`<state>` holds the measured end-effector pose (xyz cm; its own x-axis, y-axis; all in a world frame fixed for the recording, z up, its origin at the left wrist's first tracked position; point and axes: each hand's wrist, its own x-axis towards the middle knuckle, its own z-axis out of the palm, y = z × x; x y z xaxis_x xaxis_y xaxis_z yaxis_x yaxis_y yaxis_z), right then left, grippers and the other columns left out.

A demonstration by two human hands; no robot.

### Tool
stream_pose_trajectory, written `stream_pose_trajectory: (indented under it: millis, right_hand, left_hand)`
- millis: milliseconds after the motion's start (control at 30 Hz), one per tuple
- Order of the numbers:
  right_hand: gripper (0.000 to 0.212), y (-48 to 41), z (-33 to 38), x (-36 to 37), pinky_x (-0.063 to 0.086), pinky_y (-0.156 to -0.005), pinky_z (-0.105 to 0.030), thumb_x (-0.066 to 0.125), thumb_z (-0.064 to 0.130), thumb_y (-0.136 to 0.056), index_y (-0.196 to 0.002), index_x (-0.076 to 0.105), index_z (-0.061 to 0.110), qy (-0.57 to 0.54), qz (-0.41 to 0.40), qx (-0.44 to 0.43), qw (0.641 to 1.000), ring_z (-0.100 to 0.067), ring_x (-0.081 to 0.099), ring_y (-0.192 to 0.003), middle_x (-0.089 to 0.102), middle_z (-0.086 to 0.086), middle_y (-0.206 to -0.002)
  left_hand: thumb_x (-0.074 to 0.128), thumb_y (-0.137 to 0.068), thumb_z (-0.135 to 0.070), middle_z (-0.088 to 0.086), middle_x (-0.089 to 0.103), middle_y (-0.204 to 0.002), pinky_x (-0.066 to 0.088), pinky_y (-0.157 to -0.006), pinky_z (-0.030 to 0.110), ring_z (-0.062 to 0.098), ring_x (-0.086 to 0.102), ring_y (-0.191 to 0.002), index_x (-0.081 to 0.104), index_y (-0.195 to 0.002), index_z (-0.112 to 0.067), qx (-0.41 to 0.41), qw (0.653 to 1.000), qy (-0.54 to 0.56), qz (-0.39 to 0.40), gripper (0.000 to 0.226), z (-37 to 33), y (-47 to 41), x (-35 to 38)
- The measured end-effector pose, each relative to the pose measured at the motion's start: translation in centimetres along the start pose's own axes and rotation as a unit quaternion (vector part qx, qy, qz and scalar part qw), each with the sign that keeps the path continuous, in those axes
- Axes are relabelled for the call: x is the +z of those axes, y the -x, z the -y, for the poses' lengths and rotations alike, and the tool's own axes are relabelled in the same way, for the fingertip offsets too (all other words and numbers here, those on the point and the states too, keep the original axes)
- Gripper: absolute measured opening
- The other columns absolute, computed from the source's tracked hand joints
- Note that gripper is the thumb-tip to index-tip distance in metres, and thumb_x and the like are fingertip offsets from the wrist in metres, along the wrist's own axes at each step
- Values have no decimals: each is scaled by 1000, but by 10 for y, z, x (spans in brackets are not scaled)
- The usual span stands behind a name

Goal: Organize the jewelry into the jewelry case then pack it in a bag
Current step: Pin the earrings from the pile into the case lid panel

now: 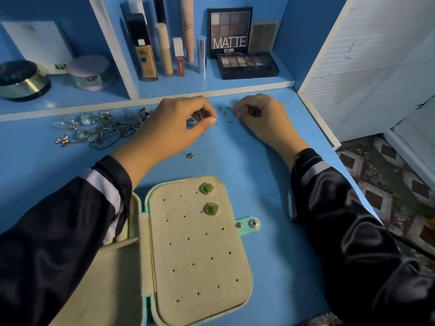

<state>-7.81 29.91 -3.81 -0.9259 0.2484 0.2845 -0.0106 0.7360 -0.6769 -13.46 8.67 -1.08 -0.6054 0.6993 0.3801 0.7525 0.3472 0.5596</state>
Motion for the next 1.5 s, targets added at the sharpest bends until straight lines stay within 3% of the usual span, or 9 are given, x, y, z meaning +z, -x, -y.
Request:
stream_pose_trajectory:
  millis: [400,600,767,933,1100,1367,1500]
  right_hand:
    - [16,-1,-2,-4,38,-62,-7,63,7,-86,-87,72,20,-43,14,38,998,1,49,-63,60,10,-75]
    - [16,-2,-1,-4,37,-63,-6,64,7,-85,-89,74,18,-44,14,48,998,3,48,-62,62,6,-77]
    - [12,-1,-1,-4,37,-63,-5,67,11,-85,-87,74,20,-36,19,48,998,2,49,-65,64,3,-83]
    - [15,-1,0,-6,37,-63,-5,66,9,-85,-88,73,21,-32,28,33,999,7,49,-62,62,3,-81]
    - [14,-1,0,-3,37,-62,-5,68,12,-84,-83,71,25,-26,24,39,999,4,49,-63,63,2,-83]
    - [7,4,6,-3,37,-64,-5,62,8,-88,-89,67,13,8,30,19,999,-5,47,-71,56,-1,-91]
    - [9,10,13,-5,36,-65,-5,56,6,-92,-90,62,13,-8,17,25,1000,-3,46,-73,56,0,-92]
  left_hand:
    - [71,-88,-8,-11,71,-96,42,-80,5,-10,63,-88,74,-105,-17,-34,997,65,-12,20,0,1,-3]
    - [71,-89,-14,-9,67,-92,46,-78,13,-6,60,-84,74,-99,-14,-10,999,46,-24,10,1,0,-3]
    - [71,-90,-21,-1,72,-100,52,-86,27,5,64,-92,74,-99,-15,-21,998,49,-23,11,1,1,-4]
    - [71,-89,-16,-14,69,-90,46,-80,7,-11,62,-82,70,-96,-11,-47,997,64,-21,8,-3,1,-5]
    - [70,-90,-13,-21,65,-86,44,-79,6,-13,60,-81,69,-94,-15,-43,997,58,-17,4,-5,1,-6]
    - [68,-91,-14,-19,65,-88,47,-80,9,-12,60,-82,68,-97,-15,-45,998,48,-16,6,-6,3,-8]
    - [66,-93,-16,-10,69,-93,53,-88,23,-2,64,-88,65,-98,-17,-52,996,62,-31,5,-2,8,-13]
